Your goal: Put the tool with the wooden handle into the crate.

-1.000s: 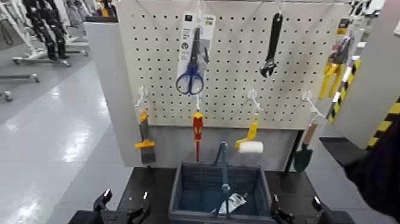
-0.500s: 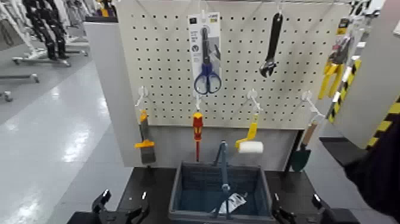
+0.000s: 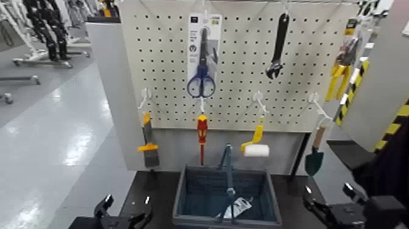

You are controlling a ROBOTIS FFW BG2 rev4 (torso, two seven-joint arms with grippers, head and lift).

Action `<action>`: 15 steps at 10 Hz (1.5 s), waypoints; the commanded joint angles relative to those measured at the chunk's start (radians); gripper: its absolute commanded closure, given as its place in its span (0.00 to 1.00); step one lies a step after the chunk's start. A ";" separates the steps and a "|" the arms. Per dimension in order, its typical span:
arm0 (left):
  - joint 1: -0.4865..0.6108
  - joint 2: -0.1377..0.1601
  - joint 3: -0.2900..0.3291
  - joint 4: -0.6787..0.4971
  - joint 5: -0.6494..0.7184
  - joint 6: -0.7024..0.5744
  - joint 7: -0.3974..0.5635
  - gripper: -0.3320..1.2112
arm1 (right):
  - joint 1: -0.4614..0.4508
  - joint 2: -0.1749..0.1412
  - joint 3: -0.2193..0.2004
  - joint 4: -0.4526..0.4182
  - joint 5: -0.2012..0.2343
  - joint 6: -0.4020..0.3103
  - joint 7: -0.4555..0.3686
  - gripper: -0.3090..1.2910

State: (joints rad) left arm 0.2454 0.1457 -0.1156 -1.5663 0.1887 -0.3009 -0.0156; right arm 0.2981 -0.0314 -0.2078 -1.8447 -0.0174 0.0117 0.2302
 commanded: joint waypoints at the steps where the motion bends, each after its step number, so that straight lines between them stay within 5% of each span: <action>1: 0.000 0.000 -0.001 0.000 0.003 0.002 -0.001 0.29 | -0.063 -0.008 -0.087 0.007 0.001 0.047 0.120 0.28; 4: -0.002 0.000 -0.003 0.002 0.005 0.002 -0.004 0.29 | -0.159 -0.096 -0.091 0.056 -0.021 0.113 0.202 0.28; 10: -0.006 0.000 -0.006 0.003 0.005 0.003 -0.006 0.29 | -0.367 -0.245 -0.042 0.291 -0.067 0.106 0.311 0.28; 15: -0.011 -0.003 -0.006 0.008 0.005 0.003 -0.009 0.29 | -0.498 -0.308 0.053 0.475 -0.136 0.068 0.363 0.28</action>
State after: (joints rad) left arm 0.2359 0.1426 -0.1212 -1.5599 0.1933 -0.2975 -0.0239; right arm -0.1846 -0.3328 -0.1670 -1.3894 -0.1477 0.0827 0.5935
